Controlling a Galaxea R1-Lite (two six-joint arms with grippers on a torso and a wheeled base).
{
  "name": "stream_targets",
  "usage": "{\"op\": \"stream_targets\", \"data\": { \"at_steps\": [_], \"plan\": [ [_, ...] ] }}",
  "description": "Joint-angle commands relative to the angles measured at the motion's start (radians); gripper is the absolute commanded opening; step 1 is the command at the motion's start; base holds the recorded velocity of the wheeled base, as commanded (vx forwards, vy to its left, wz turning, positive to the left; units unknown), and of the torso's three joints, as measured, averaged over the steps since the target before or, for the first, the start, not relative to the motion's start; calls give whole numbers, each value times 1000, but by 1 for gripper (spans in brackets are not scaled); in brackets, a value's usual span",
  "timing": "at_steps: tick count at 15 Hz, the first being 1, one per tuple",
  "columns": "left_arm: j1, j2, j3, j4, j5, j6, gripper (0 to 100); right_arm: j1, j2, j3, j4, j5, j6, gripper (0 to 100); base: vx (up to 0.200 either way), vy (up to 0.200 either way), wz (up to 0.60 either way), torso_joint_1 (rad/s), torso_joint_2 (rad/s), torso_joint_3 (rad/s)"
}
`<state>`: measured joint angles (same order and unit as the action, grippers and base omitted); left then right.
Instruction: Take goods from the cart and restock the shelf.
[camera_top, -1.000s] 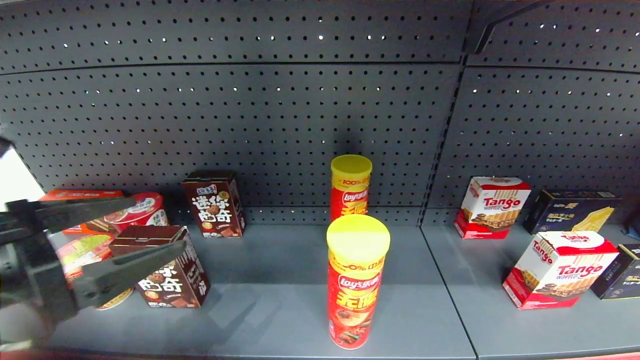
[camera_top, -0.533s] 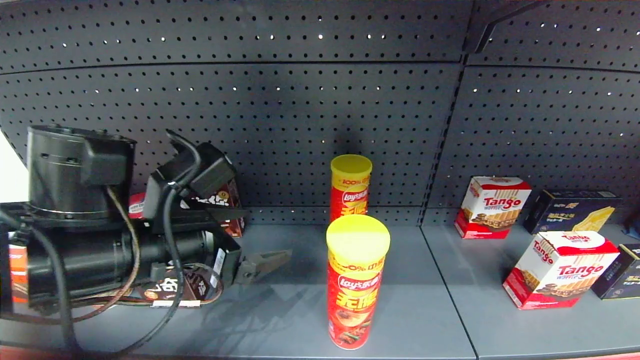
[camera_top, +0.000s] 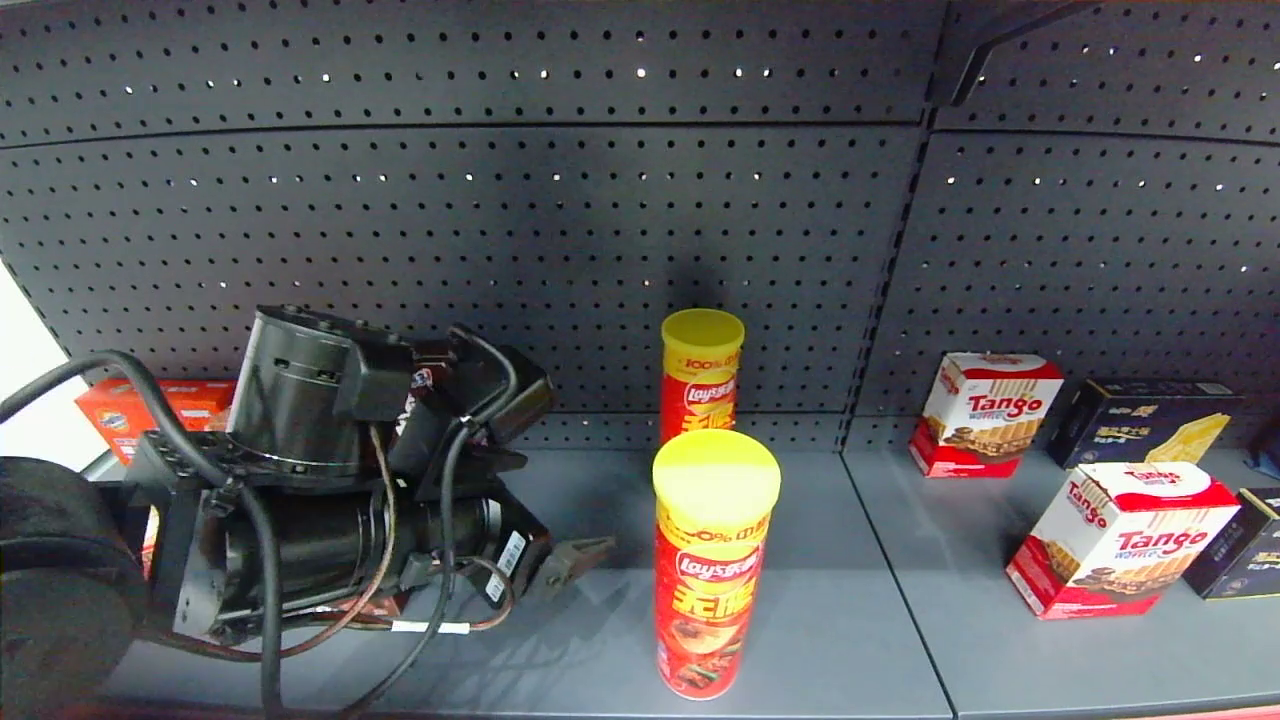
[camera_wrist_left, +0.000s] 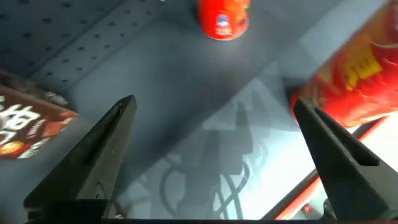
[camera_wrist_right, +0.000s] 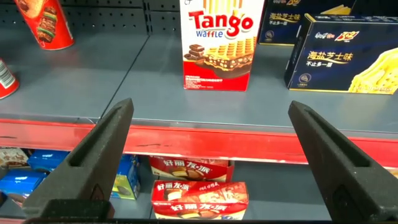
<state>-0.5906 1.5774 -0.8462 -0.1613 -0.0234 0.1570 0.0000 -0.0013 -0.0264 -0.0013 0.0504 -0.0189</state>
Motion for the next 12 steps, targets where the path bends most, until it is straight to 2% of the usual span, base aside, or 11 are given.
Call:
{"op": "stream_targets", "data": {
  "at_steps": [1,12],
  "plan": [
    [-32,27,-2,-1,10,-2,100,0,1,-1,0,0,1,100,0,0,0,0,0,0],
    [-72,56,7,-7,20,-10,100,0,1,-1,1,-1,1,100,0,0,0,0,0,0]
  ]
}}
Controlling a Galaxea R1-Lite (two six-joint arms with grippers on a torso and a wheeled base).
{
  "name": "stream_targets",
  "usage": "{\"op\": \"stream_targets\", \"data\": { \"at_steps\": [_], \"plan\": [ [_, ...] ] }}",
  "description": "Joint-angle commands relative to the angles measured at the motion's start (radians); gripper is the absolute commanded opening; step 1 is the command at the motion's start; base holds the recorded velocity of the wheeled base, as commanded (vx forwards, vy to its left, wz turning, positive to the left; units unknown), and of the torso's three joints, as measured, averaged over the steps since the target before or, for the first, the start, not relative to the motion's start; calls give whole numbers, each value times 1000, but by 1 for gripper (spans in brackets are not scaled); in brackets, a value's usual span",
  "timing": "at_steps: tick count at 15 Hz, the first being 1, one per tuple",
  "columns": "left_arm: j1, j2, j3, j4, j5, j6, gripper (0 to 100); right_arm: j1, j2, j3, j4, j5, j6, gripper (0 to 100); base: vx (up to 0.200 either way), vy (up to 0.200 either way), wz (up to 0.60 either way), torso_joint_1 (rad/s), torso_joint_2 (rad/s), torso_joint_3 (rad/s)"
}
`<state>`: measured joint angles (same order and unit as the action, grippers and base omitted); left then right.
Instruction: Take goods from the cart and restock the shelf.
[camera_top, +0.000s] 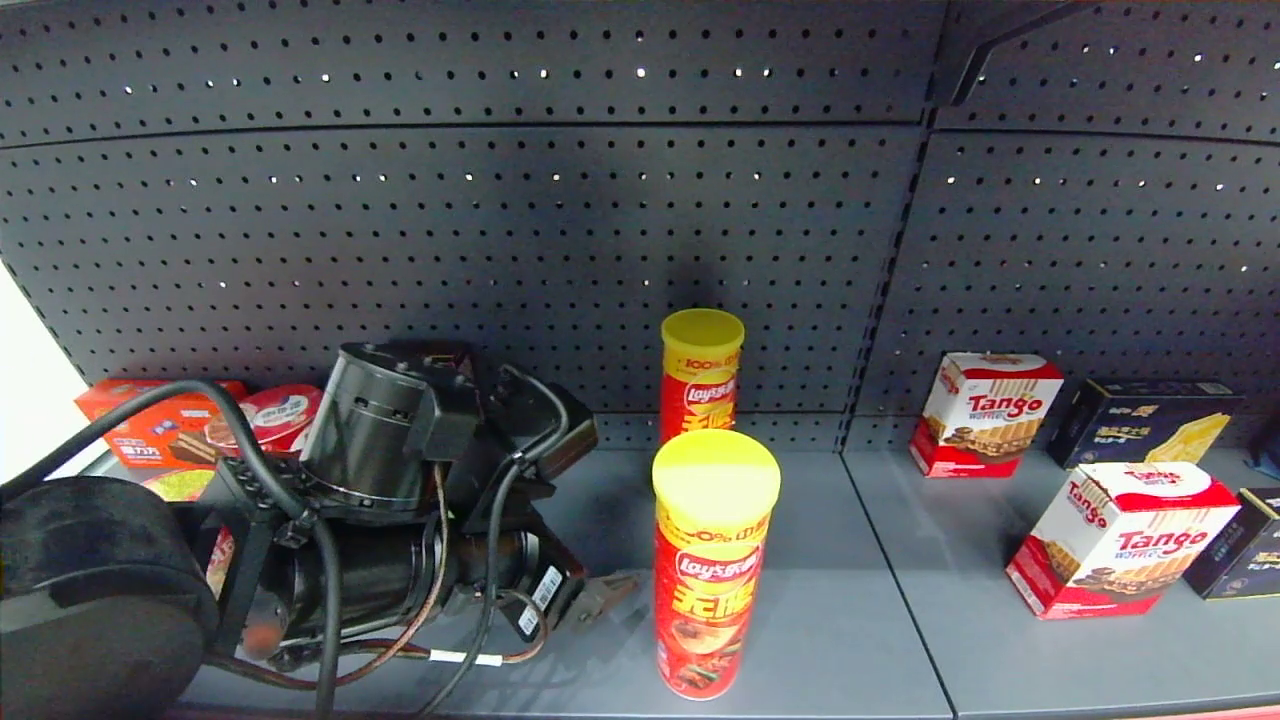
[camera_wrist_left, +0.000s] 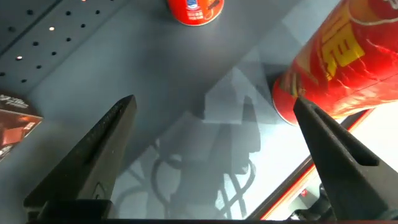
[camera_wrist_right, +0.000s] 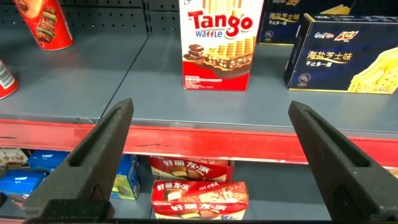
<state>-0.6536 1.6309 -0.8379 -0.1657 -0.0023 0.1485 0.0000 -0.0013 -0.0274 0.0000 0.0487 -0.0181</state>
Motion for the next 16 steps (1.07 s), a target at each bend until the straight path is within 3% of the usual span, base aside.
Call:
{"op": "stream_targets", "data": {
  "at_steps": [1,16],
  "plan": [
    [-15,4,-3,-3,-1,-4,100,0,1,0,0,0,0,100,0,0,0,0,0,0],
    [-34,26,10,-9,-1,-6,100,0,1,0,-2,-3,0,100,0,0,0,0,0,0]
  ]
}}
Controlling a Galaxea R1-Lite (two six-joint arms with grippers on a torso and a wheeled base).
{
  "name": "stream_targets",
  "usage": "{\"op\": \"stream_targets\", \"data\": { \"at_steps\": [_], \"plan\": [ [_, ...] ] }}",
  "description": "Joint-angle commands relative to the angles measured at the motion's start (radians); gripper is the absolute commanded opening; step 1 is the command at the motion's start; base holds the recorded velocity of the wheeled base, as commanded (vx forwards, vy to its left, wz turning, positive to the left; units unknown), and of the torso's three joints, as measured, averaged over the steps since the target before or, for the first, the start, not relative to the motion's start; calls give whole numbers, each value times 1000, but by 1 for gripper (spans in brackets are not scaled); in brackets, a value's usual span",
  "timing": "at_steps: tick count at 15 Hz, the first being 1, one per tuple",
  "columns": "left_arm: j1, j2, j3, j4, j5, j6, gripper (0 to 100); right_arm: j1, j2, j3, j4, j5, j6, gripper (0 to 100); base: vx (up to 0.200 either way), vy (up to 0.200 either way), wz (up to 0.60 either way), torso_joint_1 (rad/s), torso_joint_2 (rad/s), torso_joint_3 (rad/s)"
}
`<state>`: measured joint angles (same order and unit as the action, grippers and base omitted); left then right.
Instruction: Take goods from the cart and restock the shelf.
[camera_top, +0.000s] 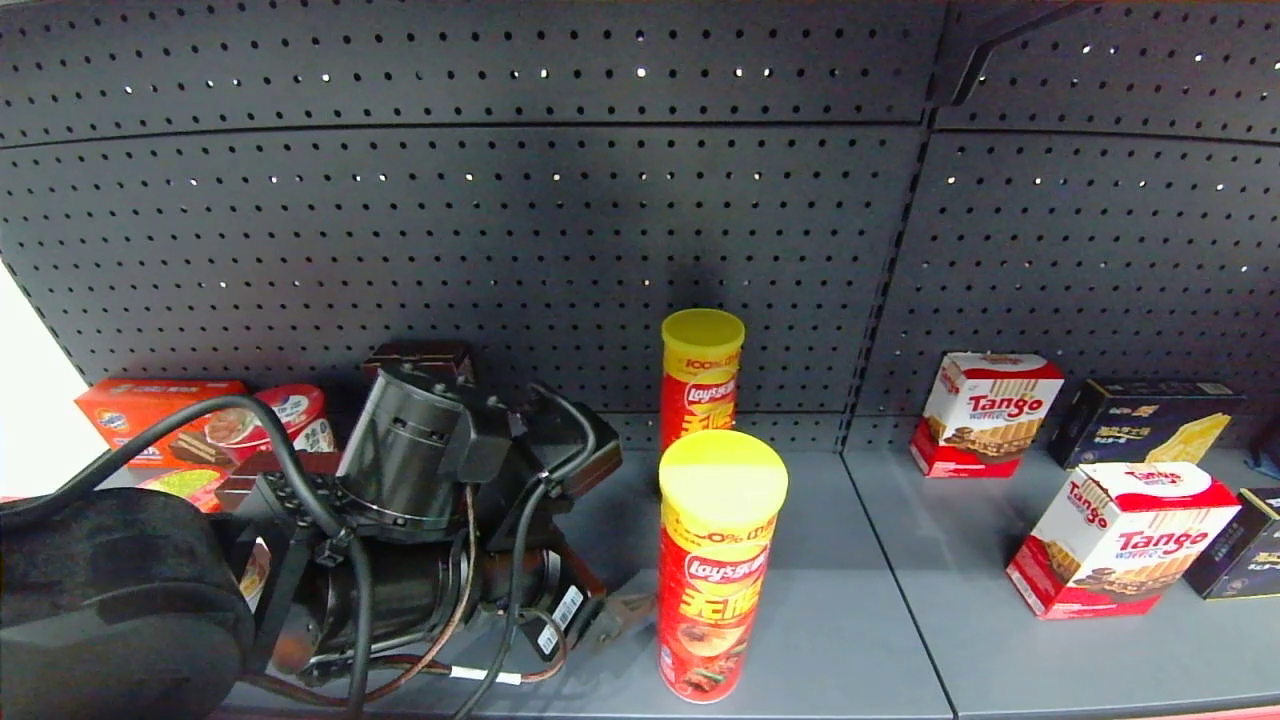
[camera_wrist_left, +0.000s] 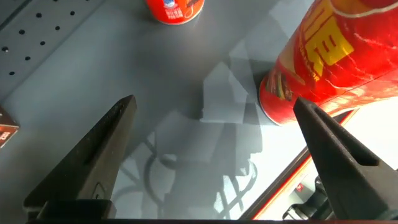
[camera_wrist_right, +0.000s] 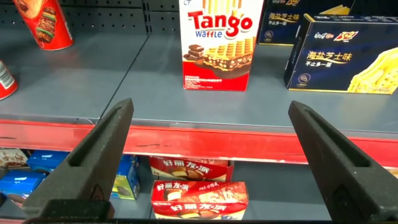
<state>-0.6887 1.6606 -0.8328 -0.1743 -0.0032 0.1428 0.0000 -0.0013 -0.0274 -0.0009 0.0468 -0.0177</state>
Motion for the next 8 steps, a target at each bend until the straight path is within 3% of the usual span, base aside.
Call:
{"op": "stream_targets", "data": {
  "at_steps": [1,8],
  "plan": [
    [5,-5,7,-1,2,0,100,0,1,0,-1,1,-1,100,0,0,0,0,0,0],
    [-3,-24,55,-1,0,3,100,0,1,0,1,1,-1,100,0,0,0,0,0,0]
  ]
}}
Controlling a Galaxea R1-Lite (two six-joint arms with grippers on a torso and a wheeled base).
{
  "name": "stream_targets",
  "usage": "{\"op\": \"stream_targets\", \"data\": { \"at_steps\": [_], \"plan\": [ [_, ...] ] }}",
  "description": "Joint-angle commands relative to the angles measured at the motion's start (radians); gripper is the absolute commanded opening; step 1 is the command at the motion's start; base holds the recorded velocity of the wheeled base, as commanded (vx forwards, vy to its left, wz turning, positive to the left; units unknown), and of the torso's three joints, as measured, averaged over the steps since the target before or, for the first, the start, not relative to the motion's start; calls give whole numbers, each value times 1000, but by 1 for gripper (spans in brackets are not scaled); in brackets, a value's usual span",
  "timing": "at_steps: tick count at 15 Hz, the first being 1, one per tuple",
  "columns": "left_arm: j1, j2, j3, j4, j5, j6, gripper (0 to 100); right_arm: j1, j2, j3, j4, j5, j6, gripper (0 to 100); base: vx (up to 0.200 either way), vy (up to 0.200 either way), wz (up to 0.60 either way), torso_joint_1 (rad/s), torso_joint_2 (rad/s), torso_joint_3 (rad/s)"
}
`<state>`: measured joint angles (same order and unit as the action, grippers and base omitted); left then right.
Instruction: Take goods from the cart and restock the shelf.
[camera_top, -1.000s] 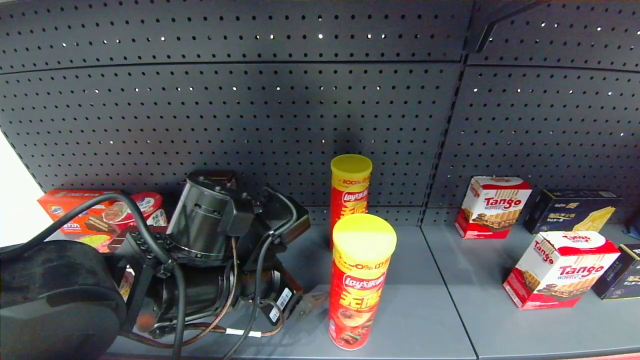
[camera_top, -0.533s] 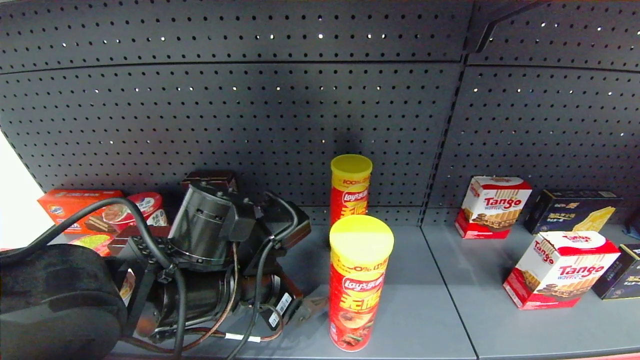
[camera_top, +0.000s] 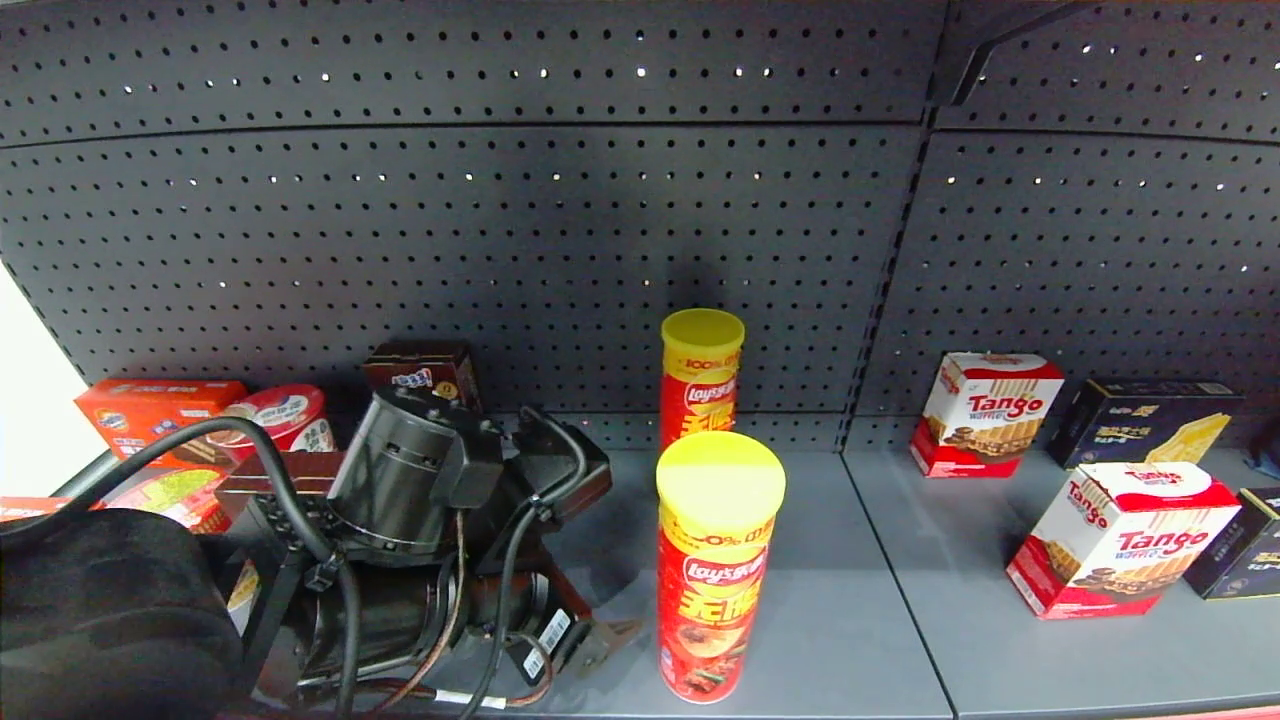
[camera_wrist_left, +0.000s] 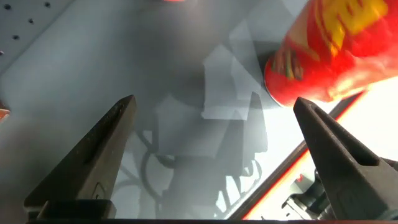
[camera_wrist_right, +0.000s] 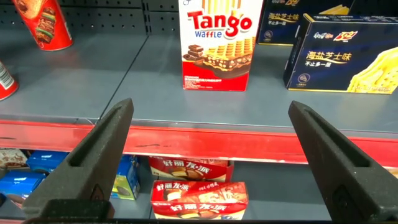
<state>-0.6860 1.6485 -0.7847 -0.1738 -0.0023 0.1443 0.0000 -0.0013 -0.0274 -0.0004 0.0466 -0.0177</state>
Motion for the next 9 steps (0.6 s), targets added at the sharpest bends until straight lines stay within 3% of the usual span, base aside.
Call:
{"op": "stream_targets", "data": {
  "at_steps": [1,9],
  "plan": [
    [-6,-12,4,-3,-1,1,100,0,1,0,0,1,-1,100,0,0,0,0,0,0],
    [-6,11,-16,-4,-2,3,100,0,1,0,0,1,1,100,0,0,0,0,0,0]
  ]
}}
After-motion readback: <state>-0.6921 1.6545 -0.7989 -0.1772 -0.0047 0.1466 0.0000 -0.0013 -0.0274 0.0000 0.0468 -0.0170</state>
